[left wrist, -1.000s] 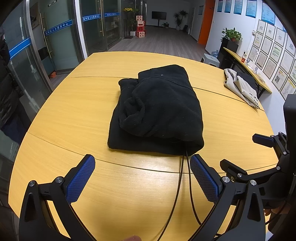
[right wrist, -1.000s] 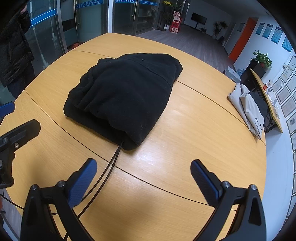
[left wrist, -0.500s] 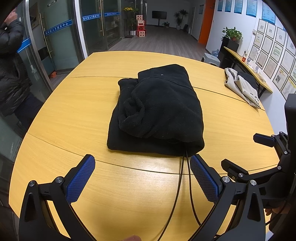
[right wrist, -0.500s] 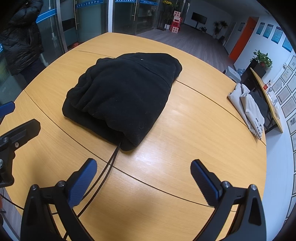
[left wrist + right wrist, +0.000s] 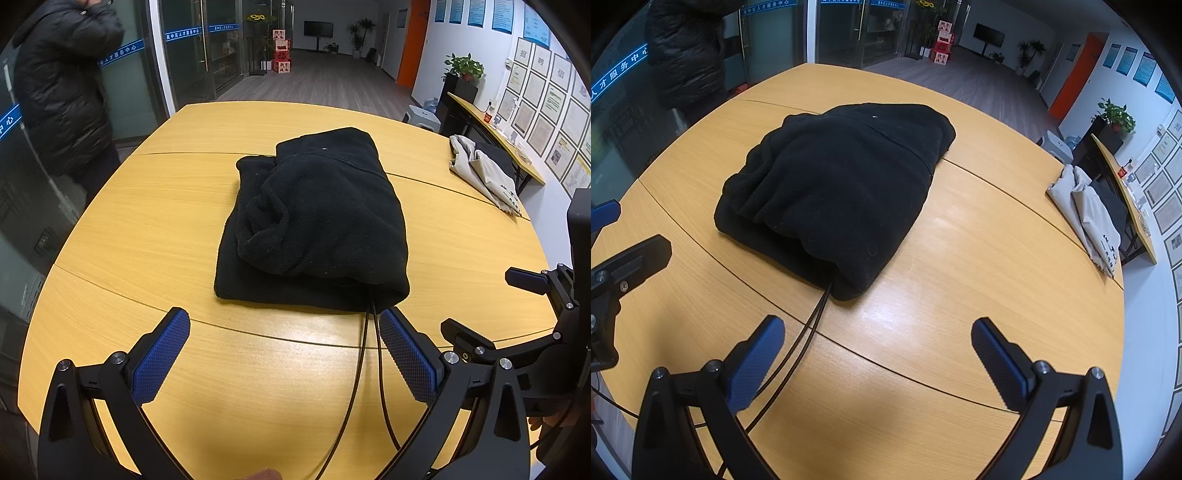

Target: Fold clothes

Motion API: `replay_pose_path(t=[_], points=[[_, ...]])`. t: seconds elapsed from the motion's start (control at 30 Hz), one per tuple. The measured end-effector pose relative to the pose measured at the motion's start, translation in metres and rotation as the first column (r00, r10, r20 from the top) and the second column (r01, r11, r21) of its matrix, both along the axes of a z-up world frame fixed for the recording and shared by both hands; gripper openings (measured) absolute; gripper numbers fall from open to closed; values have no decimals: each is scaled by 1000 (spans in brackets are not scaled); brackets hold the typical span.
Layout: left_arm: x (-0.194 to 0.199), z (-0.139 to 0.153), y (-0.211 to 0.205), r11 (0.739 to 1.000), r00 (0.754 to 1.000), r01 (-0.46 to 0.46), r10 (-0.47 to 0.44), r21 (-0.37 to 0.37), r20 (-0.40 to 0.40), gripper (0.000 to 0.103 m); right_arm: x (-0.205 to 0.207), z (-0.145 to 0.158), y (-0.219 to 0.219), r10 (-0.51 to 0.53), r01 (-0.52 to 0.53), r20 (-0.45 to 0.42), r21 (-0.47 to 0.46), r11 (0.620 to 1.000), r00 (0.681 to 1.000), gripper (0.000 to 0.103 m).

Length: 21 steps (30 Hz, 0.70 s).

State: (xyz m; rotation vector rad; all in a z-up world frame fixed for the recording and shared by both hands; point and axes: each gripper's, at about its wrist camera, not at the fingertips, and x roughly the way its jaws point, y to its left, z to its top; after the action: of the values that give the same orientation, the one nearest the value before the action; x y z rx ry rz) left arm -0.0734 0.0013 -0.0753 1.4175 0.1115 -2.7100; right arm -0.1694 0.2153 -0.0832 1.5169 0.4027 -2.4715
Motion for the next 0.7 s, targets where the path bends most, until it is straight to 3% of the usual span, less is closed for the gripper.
replay_pose_path(t=[0.7], points=[[5,-1,1,1000,1000,0,0,-3,4,103,5,0,0,-1,1,4,-2,1000,1000,103]])
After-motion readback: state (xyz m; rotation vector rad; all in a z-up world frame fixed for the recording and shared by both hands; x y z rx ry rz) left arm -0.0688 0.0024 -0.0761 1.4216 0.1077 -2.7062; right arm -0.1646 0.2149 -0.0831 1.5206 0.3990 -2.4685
